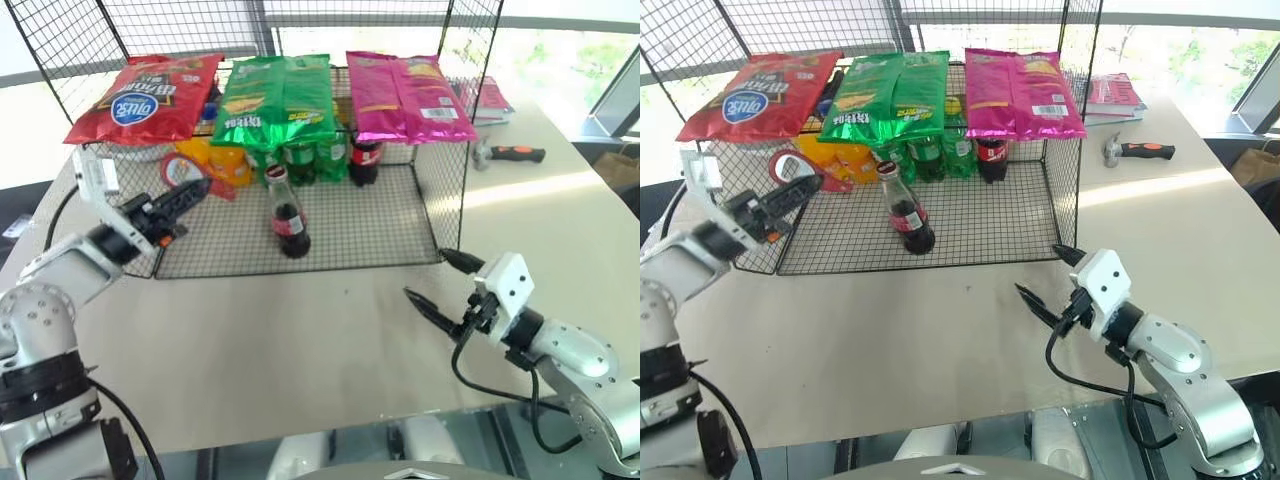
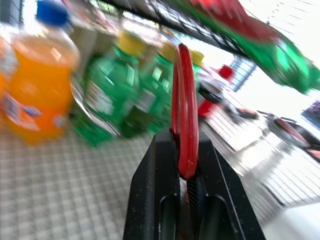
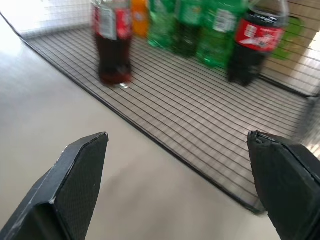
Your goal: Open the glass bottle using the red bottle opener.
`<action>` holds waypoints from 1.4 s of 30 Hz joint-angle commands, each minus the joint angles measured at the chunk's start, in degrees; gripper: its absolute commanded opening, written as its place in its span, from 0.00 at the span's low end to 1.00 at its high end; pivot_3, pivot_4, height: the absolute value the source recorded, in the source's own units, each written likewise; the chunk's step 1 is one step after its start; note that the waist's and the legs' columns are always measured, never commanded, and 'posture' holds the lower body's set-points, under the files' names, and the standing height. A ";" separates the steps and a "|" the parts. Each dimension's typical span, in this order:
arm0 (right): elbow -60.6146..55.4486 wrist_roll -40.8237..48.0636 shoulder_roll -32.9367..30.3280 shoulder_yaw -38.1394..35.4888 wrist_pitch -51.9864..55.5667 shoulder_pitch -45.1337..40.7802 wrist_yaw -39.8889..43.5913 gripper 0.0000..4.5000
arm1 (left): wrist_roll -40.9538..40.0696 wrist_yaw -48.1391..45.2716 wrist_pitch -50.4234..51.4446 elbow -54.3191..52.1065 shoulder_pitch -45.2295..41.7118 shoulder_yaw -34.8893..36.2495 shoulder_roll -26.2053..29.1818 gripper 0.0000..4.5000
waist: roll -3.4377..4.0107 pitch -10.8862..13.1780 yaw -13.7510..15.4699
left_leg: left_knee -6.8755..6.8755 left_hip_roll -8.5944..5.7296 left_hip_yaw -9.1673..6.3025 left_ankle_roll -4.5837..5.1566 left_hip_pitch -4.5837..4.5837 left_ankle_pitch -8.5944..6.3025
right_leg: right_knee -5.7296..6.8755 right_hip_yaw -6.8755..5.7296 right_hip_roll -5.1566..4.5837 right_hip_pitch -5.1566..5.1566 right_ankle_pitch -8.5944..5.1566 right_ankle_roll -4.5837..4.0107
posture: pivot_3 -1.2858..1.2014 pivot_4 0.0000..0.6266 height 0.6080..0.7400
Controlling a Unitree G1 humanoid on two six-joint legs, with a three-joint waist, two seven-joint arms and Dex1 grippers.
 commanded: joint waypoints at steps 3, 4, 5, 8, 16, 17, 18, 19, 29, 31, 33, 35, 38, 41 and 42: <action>-3.04 14.12 -0.92 -3.84 4.78 -1.55 4.07 1.00 | -14.21 -4.84 5.88 -8.86 12.97 10.18 1.17 0.03 | 0.01 0.00 -0.03 | -0.02 0.00 0.00 0.00 0.00 0.00 | -0.03 -0.02 -0.04 -0.02 0.00 -0.01 | 0.52 0.24 1.00; -3.42 16.59 -1.74 -4.02 6.15 -2.21 5.01 1.00 | -18.40 -4.85 7.78 -9.41 15.43 11.74 1.54 0.03 | 0.00 0.01 0.06 | -0.01 0.00 0.00 0.00 0.01 0.00 | -0.03 -0.03 -0.06 -0.02 0.00 -0.01 | 0.52 0.24 1.00; -3.75 19.26 -2.32 -4.26 7.69 -3.18 5.37 1.00 | -22.98 -4.90 9.68 -9.91 17.65 12.88 2.17 0.03 | 0.01 0.02 0.11 | -0.01 0.00 0.00 0.00 0.01 0.00 | -0.04 -0.03 -0.06 -0.02 0.00 -0.01 | 0.52 0.24 1.00; -3.50 33.39 -4.83 -4.76 15.38 -9.31 4.25 1.00 | -34.53 -4.50 13.31 -13.61 22.75 11.29 4.44 0.03 | -0.03 0.03 0.38 | 0.01 0.01 -0.03 0.00 0.03 0.00 | 0.01 -0.07 -0.06 0.01 -0.01 -0.01 | 0.52 0.24 1.00; 8.81 56.68 -6.07 0.14 31.12 -29.33 -2.35 1.00 | -38.48 4.38 7.15 -20.84 16.29 -9.56 -1.45 0.03 | -0.01 0.04 0.50 | 0.01 -0.12 -0.06 0.09 0.18 0.06 | 0.11 -0.17 -0.24 0.20 0.03 -0.05 | 0.52 0.24 1.00; 10.51 59.99 -6.07 1.14 33.01 -31.31 -3.00 1.00 | -36.51 4.53 6.55 -20.78 14.27 -12.23 -2.67 0.03 | -0.01 0.04 0.45 | 0.02 -0.12 -0.05 0.08 0.18 0.06 | 0.11 -0.17 -0.23 0.18 0.03 -0.05 | 0.52 0.24 1.00; 11.67 62.40 -6.08 1.80 34.30 -32.67 -3.44 1.00 | -35.19 4.69 6.10 -20.68 12.85 -14.10 -3.50 0.03 | -0.02 0.03 0.26 | 0.02 -0.12 -0.04 0.08 0.18 0.06 | 0.10 -0.16 -0.23 0.17 0.03 -0.05 | 0.52 0.24 1.00; 12.93 64.32 -6.17 2.65 35.92 -34.14 -3.93 1.00 | -34.56 4.63 5.75 -20.30 11.22 -15.93 -4.18 0.03 | -0.02 0.03 0.18 | 0.01 -0.12 -0.01 0.08 0.11 0.07 | 0.06 -0.12 -0.21 0.08 0.02 -0.05 | 0.52 0.24 1.00; 18.20 61.92 -5.38 6.92 43.03 -40.55 -0.04 0.81 | -31.48 -0.50 6.26 -17.36 3.10 -22.68 -2.64 0.00 | -0.01 0.04 -0.97 | -0.14 -0.12 -0.04 0.12 -0.09 0.05 | -0.37 -0.21 -0.20 0.00 0.03 -0.05 | 0.52 0.24 1.00; 18.66 61.22 -4.54 7.06 43.34 -41.14 -0.22 0.73 | -30.91 -1.60 6.61 -17.37 2.78 -22.97 -1.76 0.00 | -0.01 0.04 -1.01 | -0.12 -0.12 -0.05 0.12 -0.09 0.05 | -0.35 -0.21 -0.20 0.00 0.03 -0.04 | 0.52 0.24 1.00; 19.21 61.30 -3.94 7.07 43.76 -41.65 -0.26 0.73 | -30.29 -2.55 6.72 -17.39 2.55 -23.25 -1.08 0.00 | -0.01 0.04 -1.08 | -0.12 -0.12 -0.05 0.12 -0.09 0.05 | -0.33 -0.21 -0.20 0.00 0.03 -0.04 | 0.52 0.24 1.00; 19.79 61.29 -3.42 6.94 44.29 -42.09 -0.31 0.73 | -29.57 -3.73 7.05 -17.42 2.30 -23.75 -0.40 0.00 | 0.00 0.05 -1.15 | -0.12 -0.12 -0.06 0.12 -0.09 0.05 | -0.33 -0.22 -0.20 -0.01 0.03 -0.04 | 0.52 0.24 1.00; 20.31 60.79 -2.97 6.75 44.91 -42.65 0.05 0.73 | -28.54 -5.28 7.46 -17.55 2.01 -24.46 0.31 0.00 | 0.01 0.06 -1.11 | -0.13 -0.13 -0.06 0.12 -0.09 0.05 | -0.35 -0.22 -0.20 -0.04 0.03 -0.04 | 0.52 0.24 1.00; 20.60 59.92 -3.03 6.82 45.76 -43.19 0.75 0.73 | -26.95 -6.87 7.61 -17.34 1.84 -25.11 0.64 0.00 | 0.03 0.07 -1.13 | -0.14 -0.13 -0.07 0.12 -0.09 0.05 | -0.37 -0.22 -0.20 -0.04 0.03 -0.04 | 0.52 0.24 1.00; 20.65 59.65 -3.08 6.93 46.10 -43.30 0.95 0.73 | -26.51 -7.37 7.61 -17.32 1.82 -25.28 0.74 0.00 | 0.04 0.07 -1.13 | -0.14 -0.13 -0.07 0.12 -0.09 0.05 | -0.37 -0.22 -0.20 -0.04 0.03 -0.04 | 0.52 0.24 1.00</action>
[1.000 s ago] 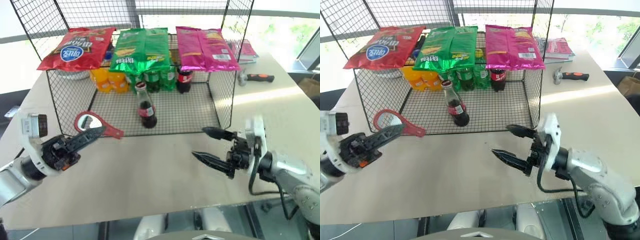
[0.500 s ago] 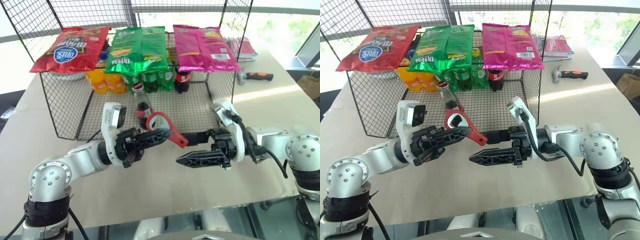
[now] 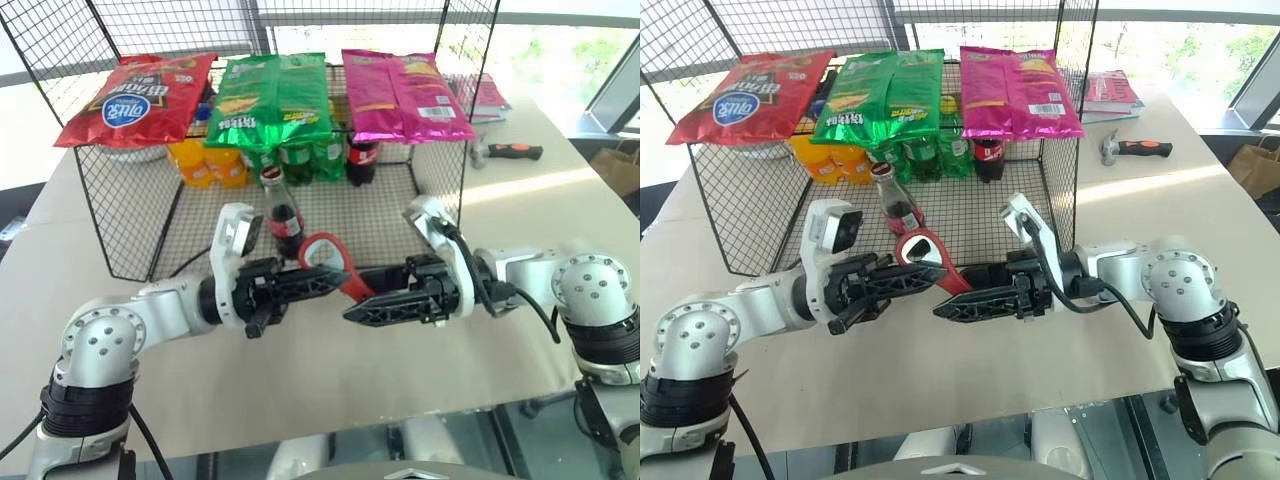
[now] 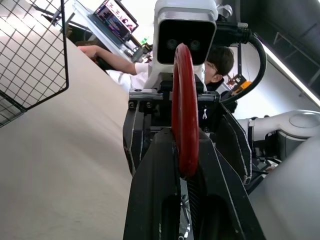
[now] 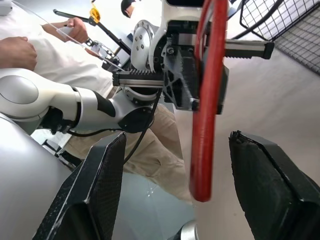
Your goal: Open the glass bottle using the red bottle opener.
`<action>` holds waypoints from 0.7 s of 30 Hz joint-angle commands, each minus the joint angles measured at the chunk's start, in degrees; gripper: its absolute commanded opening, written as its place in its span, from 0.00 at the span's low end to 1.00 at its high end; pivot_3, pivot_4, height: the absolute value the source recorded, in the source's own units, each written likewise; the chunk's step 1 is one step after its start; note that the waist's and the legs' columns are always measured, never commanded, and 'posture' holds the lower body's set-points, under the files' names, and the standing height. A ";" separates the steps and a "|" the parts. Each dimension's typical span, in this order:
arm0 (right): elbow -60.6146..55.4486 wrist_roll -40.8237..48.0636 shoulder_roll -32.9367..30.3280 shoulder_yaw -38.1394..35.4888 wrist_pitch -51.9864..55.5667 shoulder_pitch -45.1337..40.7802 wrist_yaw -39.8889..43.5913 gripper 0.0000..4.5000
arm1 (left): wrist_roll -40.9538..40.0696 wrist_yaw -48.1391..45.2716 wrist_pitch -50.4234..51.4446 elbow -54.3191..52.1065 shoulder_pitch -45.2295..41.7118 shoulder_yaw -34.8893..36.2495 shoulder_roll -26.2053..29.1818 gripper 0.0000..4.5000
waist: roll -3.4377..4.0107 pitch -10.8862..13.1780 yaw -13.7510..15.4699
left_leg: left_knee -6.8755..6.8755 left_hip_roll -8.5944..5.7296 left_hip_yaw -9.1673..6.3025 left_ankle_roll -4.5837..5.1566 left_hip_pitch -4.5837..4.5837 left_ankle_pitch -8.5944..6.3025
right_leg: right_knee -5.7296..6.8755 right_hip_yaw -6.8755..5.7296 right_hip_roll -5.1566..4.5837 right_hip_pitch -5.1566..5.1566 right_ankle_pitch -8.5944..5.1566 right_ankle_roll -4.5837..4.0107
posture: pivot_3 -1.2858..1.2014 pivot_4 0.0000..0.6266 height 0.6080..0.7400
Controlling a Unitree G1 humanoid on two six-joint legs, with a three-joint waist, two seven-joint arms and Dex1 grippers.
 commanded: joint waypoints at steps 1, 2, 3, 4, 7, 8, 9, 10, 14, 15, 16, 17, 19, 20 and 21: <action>-0.52 -0.46 0.02 -0.47 1.11 -1.72 2.05 0.73 | 1.55 -2.72 -0.05 -0.58 -0.68 -0.61 0.93 0.00 | 0.01 0.01 -0.02 | 0.00 0.00 0.00 0.00 0.00 0.00 | 0.00 0.00 0.00 0.00 0.00 0.00 | 0.52 0.24 1.00; -0.55 -0.61 0.09 -0.37 1.35 -1.76 2.35 0.73 | 1.90 -3.06 -0.16 -0.48 -0.76 -0.73 0.94 0.00 | 0.01 0.01 -0.02 | 0.00 0.00 0.00 0.00 0.00 0.00 | 0.00 0.00 0.00 0.00 0.00 0.00 | 0.52 0.24 1.00; -0.72 -0.77 0.17 -0.31 1.62 -1.74 2.59 0.73 | 2.13 -3.31 -0.20 -0.43 -0.81 -0.81 0.93 0.00 | 0.01 0.01 -0.01 | 0.00 0.00 0.00 0.00 0.00 0.00 | 0.00 0.00 0.00 0.00 0.00 0.00 | 0.52 0.24 1.00; -0.84 -0.99 0.30 -0.26 1.81 -1.75 2.72 0.73 | 2.34 -3.63 -0.19 -0.43 -0.86 -0.89 0.96 0.00 | 0.01 0.01 -0.01 | 0.00 0.00 -0.01 0.00 0.00 0.00 | 0.01 0.00 0.00 0.00 0.00 0.00 | 0.52 0.24 1.00; -0.81 -1.69 0.79 -0.03 2.37 -1.89 2.86 0.57 | 3.05 -4.40 -0.20 -0.68 -0.83 -1.01 1.06 0.00 | 0.02 0.01 -0.01 | 0.00 0.00 -0.01 0.00 0.00 0.00 | 0.00 0.00 0.00 0.00 0.00 0.00 | 0.52 0.24 1.00; -0.92 -2.34 0.86 0.26 2.55 -1.96 3.19 0.57 | 3.27 -4.55 -0.25 -0.66 -0.86 -1.04 1.03 0.00 | 0.01 0.01 -0.01 | -0.01 0.00 -0.01 0.00 0.00 0.00 | 0.00 0.00 0.00 0.00 0.00 0.00 | 0.52 0.24 1.00; -1.03 -2.69 0.95 0.54 2.81 -1.95 3.42 0.57 | 3.42 -4.64 -0.31 -0.67 -0.86 -1.07 0.99 0.00 | 0.01 0.01 0.00 | -0.01 0.00 -0.01 0.00 0.00 0.00 | 0.00 0.00 0.00 0.00 0.00 0.00 | 0.52 0.24 1.00; -1.06 -2.99 1.08 0.71 3.03 -1.96 3.62 0.57 | 3.65 -4.82 -0.34 -0.70 -0.86 -1.12 1.01 0.00 | 0.02 0.01 -0.01 | -0.01 0.00 -0.01 0.00 0.00 0.00 | 0.00 0.00 0.00 0.00 0.00 0.00 | 0.52 0.24 1.00; -1.07 -3.99 1.54 0.90 3.36 -1.96 4.17 0.57 | 4.59 -5.39 -0.42 -1.37 -0.49 -1.16 1.03 0.00 | 0.03 0.02 0.00 | -0.01 0.00 -0.01 0.00 0.00 0.00 | 0.00 0.00 0.00 -0.01 0.00 0.00 | 0.52 0.24 1.00; -0.90 -4.28 1.72 0.92 3.44 -2.01 4.27 0.57 | 4.80 -5.54 -0.42 -1.56 -0.40 -1.19 1.04 0.00 | 0.03 0.02 0.01 | -0.01 0.00 -0.01 0.00 0.00 0.00 | 0.00 0.00 0.00 0.00 0.00 0.00 | 0.52 0.24 1.00; -0.76 -4.63 1.90 0.94 3.54 -2.08 4.45 0.57 | 5.01 -5.71 -0.39 -1.69 -0.36 -1.26 1.05 0.00 | 0.03 0.02 0.00 | -0.01 0.00 -0.01 0.00 0.00 0.00 | -0.01 0.00 0.00 0.00 0.00 0.00 | 0.52 0.24 1.00; -0.77 -4.84 2.02 0.90 3.69 -2.07 4.57 0.57 | 5.11 -5.80 -0.36 -1.90 -0.27 -1.28 1.04 0.00 | 0.03 0.02 0.00 | -0.01 0.00 -0.01 0.00 0.00 0.00 | -0.01 0.00 0.00 0.00 0.00 0.00 | 0.52 0.24 1.00; -0.78 -5.36 2.31 0.89 3.93 -2.07 4.82 0.57 | 5.54 -6.00 -0.41 -2.20 -0.20 -1.45 0.95 0.00 | 0.04 0.02 0.00 | -0.02 0.00 -0.02 0.00 0.00 0.00 | -0.01 0.00 0.00 -0.01 0.00 0.00 | 0.52 0.24 1.00; -0.69 -5.49 2.48 0.85 4.05 -2.10 4.86 0.57 | 5.71 -6.09 -0.38 -2.24 -0.21 -1.52 0.90 0.00 | 0.04 0.02 0.00 | -0.02 0.00 -0.02 0.00 0.00 0.00 | -0.01 0.00 0.00 -0.01 0.00 0.00 | 0.52 0.24 1.00; -0.65 -5.64 2.64 0.82 4.13 -2.12 4.87 0.57 | 5.99 -6.34 -0.34 -2.36 -0.19 -1.60 0.95 0.00 | 0.04 0.02 0.00 | -0.02 0.00 -0.02 0.00 0.00 0.00 | -0.01 0.00 0.00 -0.01 0.00 0.00 | 0.52 0.24 1.00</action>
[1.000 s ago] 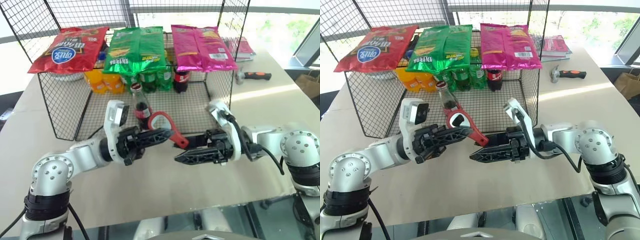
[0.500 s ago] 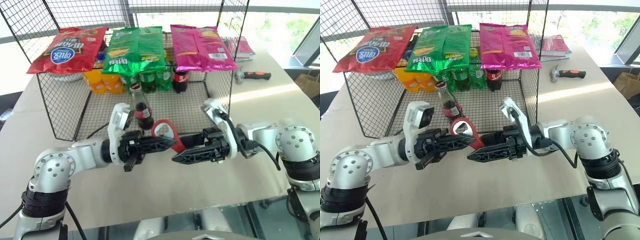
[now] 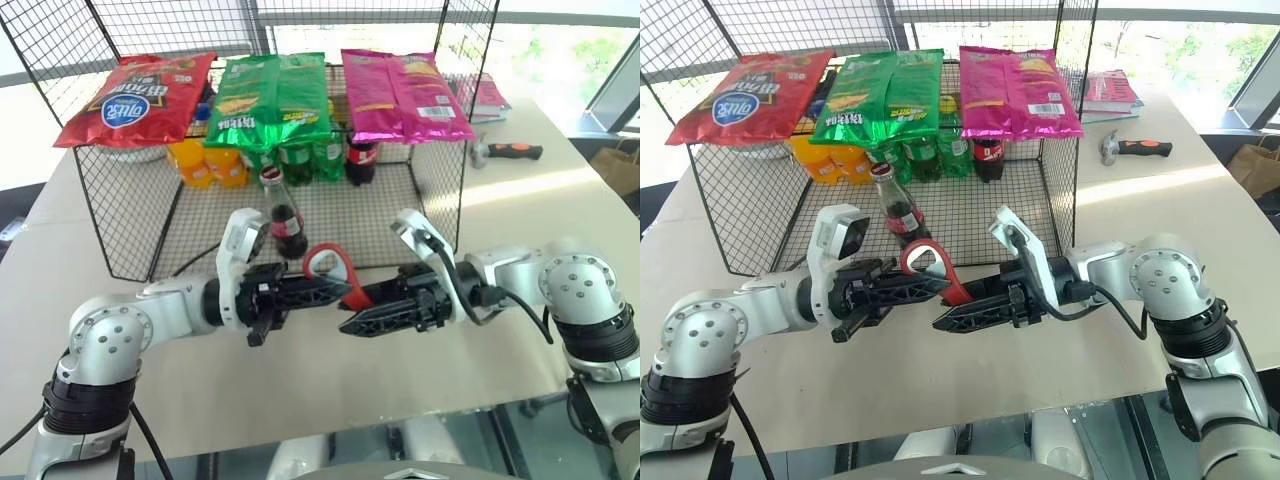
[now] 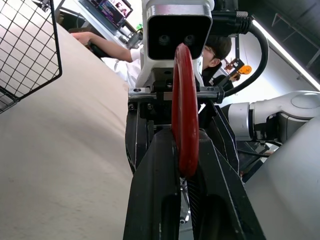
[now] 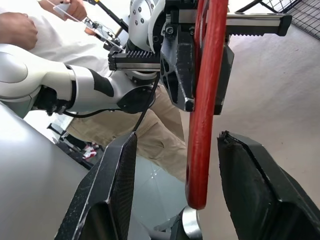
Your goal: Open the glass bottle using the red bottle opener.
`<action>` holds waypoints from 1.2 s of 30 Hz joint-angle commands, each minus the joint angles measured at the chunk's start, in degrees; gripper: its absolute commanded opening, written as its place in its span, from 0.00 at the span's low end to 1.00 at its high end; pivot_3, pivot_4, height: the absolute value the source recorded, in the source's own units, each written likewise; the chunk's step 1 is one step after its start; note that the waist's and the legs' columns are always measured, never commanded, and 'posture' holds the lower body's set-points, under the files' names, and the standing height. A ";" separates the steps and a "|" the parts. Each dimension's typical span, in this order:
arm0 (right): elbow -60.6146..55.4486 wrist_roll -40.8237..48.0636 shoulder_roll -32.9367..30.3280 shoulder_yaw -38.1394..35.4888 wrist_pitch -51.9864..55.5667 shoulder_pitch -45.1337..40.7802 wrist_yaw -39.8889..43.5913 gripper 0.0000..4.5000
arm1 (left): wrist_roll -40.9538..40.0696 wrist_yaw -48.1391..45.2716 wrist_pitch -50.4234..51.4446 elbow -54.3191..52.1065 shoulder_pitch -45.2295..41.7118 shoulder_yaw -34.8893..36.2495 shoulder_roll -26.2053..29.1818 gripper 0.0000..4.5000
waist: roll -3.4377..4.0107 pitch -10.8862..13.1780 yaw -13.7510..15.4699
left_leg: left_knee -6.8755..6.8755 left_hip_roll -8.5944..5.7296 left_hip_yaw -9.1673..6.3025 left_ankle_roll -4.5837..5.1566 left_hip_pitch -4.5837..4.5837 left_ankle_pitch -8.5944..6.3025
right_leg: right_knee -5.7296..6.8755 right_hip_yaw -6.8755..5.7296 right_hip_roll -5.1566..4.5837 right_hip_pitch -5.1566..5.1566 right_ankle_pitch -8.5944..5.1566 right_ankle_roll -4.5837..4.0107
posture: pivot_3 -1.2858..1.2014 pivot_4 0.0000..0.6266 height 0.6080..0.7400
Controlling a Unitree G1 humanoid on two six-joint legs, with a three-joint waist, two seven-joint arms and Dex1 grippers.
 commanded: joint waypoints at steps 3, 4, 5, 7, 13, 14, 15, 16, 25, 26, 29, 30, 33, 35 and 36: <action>-0.71 -0.21 0.87 -0.65 0.59 -1.40 1.09 0.45 | 0.58 -1.79 -0.17 -2.17 0.04 -0.40 0.75 0.00 | 0.01 0.01 0.00 | -0.01 0.00 0.00 0.00 0.00 0.00 | 0.00 0.00 0.00 0.00 0.00 0.00 | 0.52 0.24 1.00; -0.76 -0.23 0.92 -0.70 0.71 -1.41 1.09 0.37 | 0.76 -1.95 -0.15 -2.29 0.03 -0.46 0.79 0.00 | 0.01 0.01 0.00 | -0.01 0.00 0.00 0.00 0.00 0.00 | 0.00 0.00 0.00 0.00 0.00 0.00 | 0.52 0.24 1.00; -0.72 -0.35 0.93 -0.65 0.90 -1.52 1.18 0.29 | 1.04 -2.07 -0.18 -2.34 -0.10 -0.64 0.73 0.00 | 0.02 0.01 0.00 | -0.01 0.00 0.00 0.00 0.00 0.00 | -0.01 0.00 0.00 0.00 0.00 0.00 | 0.52 0.24 1.00; -0.82 -0.44 1.03 -0.65 1.21 -1.59 1.26 0.09 | 1.37 -2.13 -0.25 -2.52 -0.24 -0.92 0.53 0.00 | 0.02 0.01 0.01 | -0.01 0.00 0.00 0.00 0.00 0.00 | -0.01 0.01 0.00 0.00 0.00 0.00 | 0.52 0.24 1.00; -0.90 -0.65 1.78 -0.62 2.47 -1.51 1.14 0.02 | 3.21 -3.26 -0.70 -4.05 0.23 -2.02 0.48 0.00 | 0.03 0.02 0.00 | -0.03 0.00 0.00 0.00 0.00 0.00 | -0.02 0.00 0.00 0.00 0.00 0.00 | 0.52 0.24 1.00; -0.97 -0.74 1.86 -0.65 2.63 -1.47 1.19 0.02 | 3.56 -3.48 -0.86 -4.31 0.36 -2.10 0.49 0.00 | 0.03 0.02 0.00 | -0.04 0.00 0.00 0.00 0.00 0.00 | -0.03 0.01 0.00 0.00 0.00 0.00 | 0.52 0.24 1.00; -1.05 -0.97 1.89 -0.64 2.72 -1.41 1.23 0.02 | 4.50 -4.02 -1.34 -4.77 0.64 -2.21 0.64 0.00 | 0.03 0.02 -0.01 | -0.04 0.00 0.00 0.00 0.00 0.00 | -0.03 0.01 0.00 0.00 0.00 0.00 | 0.52 0.24 1.00; -1.11 -1.15 1.92 -0.64 2.76 -1.37 1.26 0.02 | 5.21 -4.44 -1.70 -5.08 0.85 -2.29 0.75 0.00 | 0.04 0.02 -0.01 | -0.04 0.00 0.00 0.00 0.00 0.00 | -0.03 0.00 0.00 0.00 0.00 0.00 | 0.52 0.24 1.00; -3.42 -9.15 0.22 -1.79 -1.63 4.20 0.19 0.00 | 3.69 -3.93 -3.94 -8.16 11.09 8.29 4.31 0.75 | 0.05 0.03 -0.02 | -0.11 0.01 0.00 0.00 -0.01 0.00 | -0.11 0.02 0.00 -0.02 0.00 0.00 | 0.52 0.24 1.00; -3.65 -10.68 0.08 -2.07 -2.56 5.16 -0.65 0.00 | 3.25 -3.77 -3.97 -9.04 13.50 10.30 4.97 0.85 | 0.06 0.04 -0.10 | -0.12 0.02 0.00 0.00 -0.02 0.00 | -0.12 0.02 0.00 -0.03 0.00 0.00 | 0.52 0.24 1.00; -5.53 -18.34 -1.68 -1.12 -6.90 7.88 -2.17 0.00 | 4.78 -0.88 -6.68 -10.89 19.87 16.69 4.83 0.99 | 0.14 0.09 0.02 | -0.14 0.03 0.00 0.00 -0.08 0.00 | -0.12 0.04 0.00 -0.11 0.00 0.00 | 0.52 0.24 1.00; -6.33 -21.50 -2.44 -0.44 -8.71 8.67 -2.65 0.00 | 6.87 0.65 -8.79 -11.60 21.18 18.52 3.94 0.99 | 0.14 0.09 0.21 | -0.12 0.03 0.01 0.00 -0.09 0.00 | -0.12 0.04 -0.01 -0.10 0.00 0.00 | 0.52 0.24 1.00; -8.22 -30.54 -3.00 0.90 -14.57 10.09 -5.46 0.00 | 15.14 9.17 -16.75 -11.60 21.34 21.74 -1.10 0.99 | 0.15 0.10 0.72 | -0.04 0.02 -0.02 -0.01 -0.10 0.00 | -0.09 0.00 -0.01 -0.05 0.01 0.01 | 0.52 0.24 1.00; -9.52 -36.83 -2.33 2.13 -18.75 10.23 -8.25 0.00 | 23.23 16.30 -21.80 -9.93 19.95 21.93 -4.35 0.99 | 0.15 0.10 1.11 | -0.02 0.02 -0.01 -0.01 -0.09 0.00 | -0.07 0.01 -0.01 -0.04 0.01 0.02 | 0.52 0.24 1.00; -9.84 -39.97 -1.68 3.01 -20.72 9.96 -9.74 0.00 | 26.67 18.00 -23.41 -9.26 19.51 21.18 -5.02 0.99 | 0.13 0.09 1.21 | -0.01 0.02 -0.01 -0.01 -0.09 0.00 | -0.06 0.01 -0.01 -0.04 0.02 0.04 | 0.52 0.24 1.00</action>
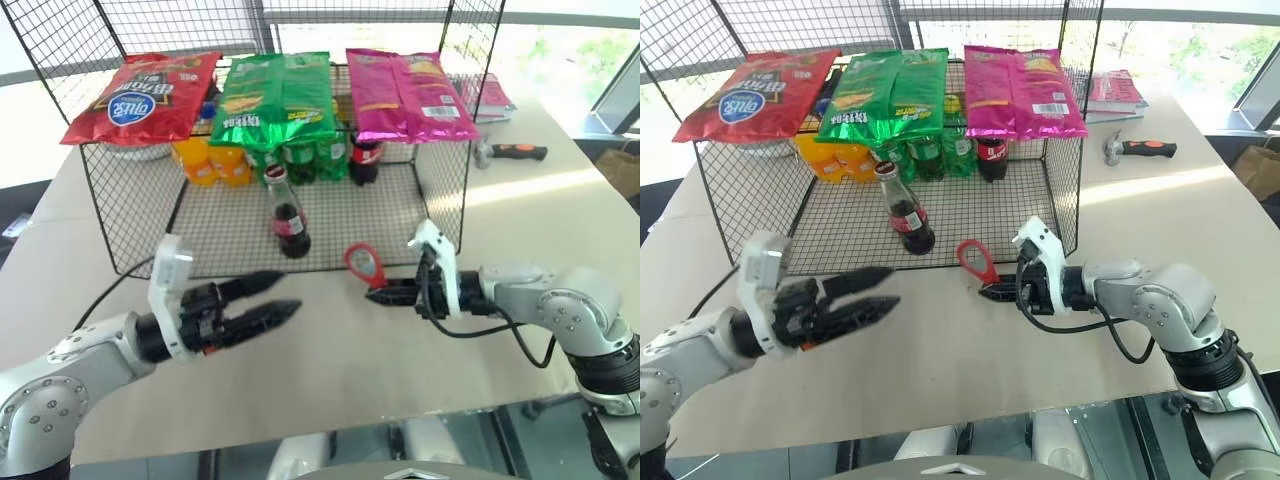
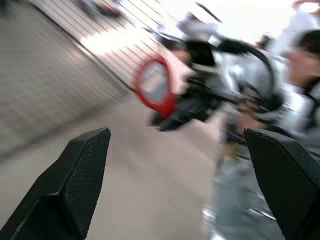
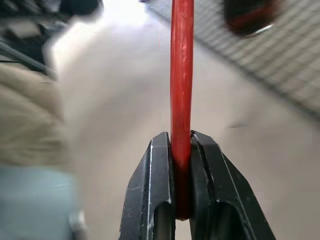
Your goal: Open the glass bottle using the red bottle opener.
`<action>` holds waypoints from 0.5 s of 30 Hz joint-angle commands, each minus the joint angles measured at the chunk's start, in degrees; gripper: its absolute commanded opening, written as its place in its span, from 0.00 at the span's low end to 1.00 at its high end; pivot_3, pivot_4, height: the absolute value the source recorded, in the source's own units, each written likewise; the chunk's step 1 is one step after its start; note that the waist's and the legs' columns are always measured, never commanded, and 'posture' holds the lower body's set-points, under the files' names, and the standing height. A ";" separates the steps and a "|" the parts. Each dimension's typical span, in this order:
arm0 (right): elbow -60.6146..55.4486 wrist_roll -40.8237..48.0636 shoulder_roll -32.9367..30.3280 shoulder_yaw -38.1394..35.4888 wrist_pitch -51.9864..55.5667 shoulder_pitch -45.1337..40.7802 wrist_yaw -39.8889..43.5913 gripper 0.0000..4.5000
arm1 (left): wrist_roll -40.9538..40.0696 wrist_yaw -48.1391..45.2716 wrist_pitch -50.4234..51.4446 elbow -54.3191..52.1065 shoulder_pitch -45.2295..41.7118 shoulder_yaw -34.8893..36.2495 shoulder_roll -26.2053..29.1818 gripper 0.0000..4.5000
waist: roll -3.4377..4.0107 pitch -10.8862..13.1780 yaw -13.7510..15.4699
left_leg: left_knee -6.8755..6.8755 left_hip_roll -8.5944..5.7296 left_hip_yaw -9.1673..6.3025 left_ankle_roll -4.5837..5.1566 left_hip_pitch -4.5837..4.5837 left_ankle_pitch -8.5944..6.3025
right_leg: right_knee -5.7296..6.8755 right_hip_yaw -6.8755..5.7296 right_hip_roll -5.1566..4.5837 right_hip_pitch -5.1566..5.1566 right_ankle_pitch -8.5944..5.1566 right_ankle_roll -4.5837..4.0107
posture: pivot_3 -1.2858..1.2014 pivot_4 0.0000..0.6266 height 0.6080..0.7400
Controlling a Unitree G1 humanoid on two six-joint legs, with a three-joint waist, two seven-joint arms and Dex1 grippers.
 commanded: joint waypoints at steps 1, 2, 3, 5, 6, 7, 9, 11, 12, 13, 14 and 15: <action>-3.53 -10.61 1.92 2.19 -7.90 -0.85 -4.95 0.00 | 12.28 8.36 -8.10 1.39 -1.91 0.17 -2.30 0.99 | -0.05 -0.03 0.13 | 0.00 0.00 0.00 -0.01 0.00 0.00 | 0.01 0.00 0.02 -0.01 0.00 0.00 | 0.52 0.24 1.00; -3.34 -12.23 3.14 2.65 -8.72 -1.11 -5.90 0.00 | 13.36 9.20 -8.55 1.78 -2.88 -0.79 -2.99 0.99 | -0.06 -0.03 0.14 | -0.02 0.01 0.00 -0.02 0.00 0.01 | 0.02 0.00 0.04 -0.02 0.00 0.00 | 0.52 0.24 1.00; -3.11 -12.79 4.49 2.61 -8.93 -1.19 -6.48 0.00 | 15.45 9.96 -9.50 2.26 -4.27 -2.27 -3.35 0.99 | -0.05 -0.03 0.26 | -0.02 0.01 0.00 -0.02 0.00 0.01 | 0.01 0.00 0.05 -0.02 0.00 0.00 | 0.52 0.24 1.00; -2.79 -13.55 6.69 2.38 -9.11 -1.09 -6.89 0.00 | 20.68 11.87 -11.48 4.19 -7.17 -5.44 -3.70 0.99 | -0.08 -0.05 0.55 | -0.05 -0.02 0.00 -0.02 -0.08 0.01 | -0.03 0.01 0.03 -0.08 0.00 0.00 | 0.52 0.24 1.00; -2.69 -14.13 7.32 2.46 -9.19 -1.05 -6.97 0.00 | 22.61 11.69 -12.35 5.23 -8.26 -6.97 -3.60 0.99 | -0.08 -0.05 0.59 | -0.04 -0.06 -0.04 -0.01 -0.14 0.01 | -0.03 -0.03 0.00 -0.10 0.01 0.00 | 0.52 0.24 1.00; -2.69 -14.98 7.59 2.73 -9.34 -0.95 -6.92 0.00 | 24.91 11.04 -13.44 6.35 -9.25 -8.88 -3.27 0.99 | -0.10 -0.06 0.58 | -0.03 -0.10 -0.08 -0.01 -0.18 0.01 | -0.04 -0.09 -0.03 -0.14 0.01 0.00 | 0.52 0.24 1.00; -2.78 -16.30 7.87 2.88 -9.51 -0.65 -6.82 0.00 | 28.19 9.22 -15.09 8.42 -11.17 -12.30 -3.00 0.99 | -0.10 -0.06 0.38 | 0.03 -0.18 -0.08 -0.01 -0.44 0.01 | -0.01 -0.08 -0.07 -0.37 0.01 0.00 | 0.52 0.24 1.00; -3.01 -16.97 7.88 2.16 -9.32 -0.26 -6.73 0.00 | 29.39 7.36 -15.52 10.39 -13.35 -14.95 -3.34 0.99 | -0.10 -0.06 0.23 | 0.03 -0.23 -0.06 -0.01 -0.50 0.01 | 0.00 -0.06 -0.09 -0.45 0.01 0.00 | 0.52 0.24 1.00; -3.19 -17.21 7.71 1.56 -9.19 0.00 -6.73 0.00 | 29.91 6.46 -15.68 11.43 -14.54 -16.23 -3.52 0.99 | -0.10 -0.06 0.21 | 0.02 -0.23 -0.07 -0.01 -0.52 0.01 | -0.01 -0.06 -0.09 -0.46 0.01 0.00 | 0.52 0.24 1.00; -3.28 -17.46 7.58 1.14 -9.11 0.18 -6.69 0.00 | 30.32 5.79 -15.76 12.40 -15.51 -17.13 -3.71 0.99 | -0.10 -0.06 0.20 | 0.02 -0.23 -0.09 -0.01 -0.53 0.01 | 0.00 -0.09 -0.09 -0.46 0.01 0.00 | 0.52 0.24 1.00; -3.41 -17.73 7.46 0.80 -9.06 0.38 -6.73 0.00 | 30.47 4.96 -15.77 13.36 -16.51 -17.83 -3.91 0.99 | -0.10 -0.06 0.17 | 0.01 -0.23 -0.11 -0.01 -0.55 0.01 | 0.00 -0.12 -0.09 -0.46 0.01 0.00 | 0.52 0.24 1.00; -3.49 -17.95 7.44 0.63 -9.03 0.50 -6.72 0.00 | 30.60 4.38 -15.79 13.97 -17.10 -18.21 -4.02 0.99 | -0.10 -0.06 0.16 | 0.02 -0.22 -0.11 -0.01 -0.54 0.01 | 0.02 -0.12 -0.08 -0.47 0.01 0.00 | 0.52 0.24 1.00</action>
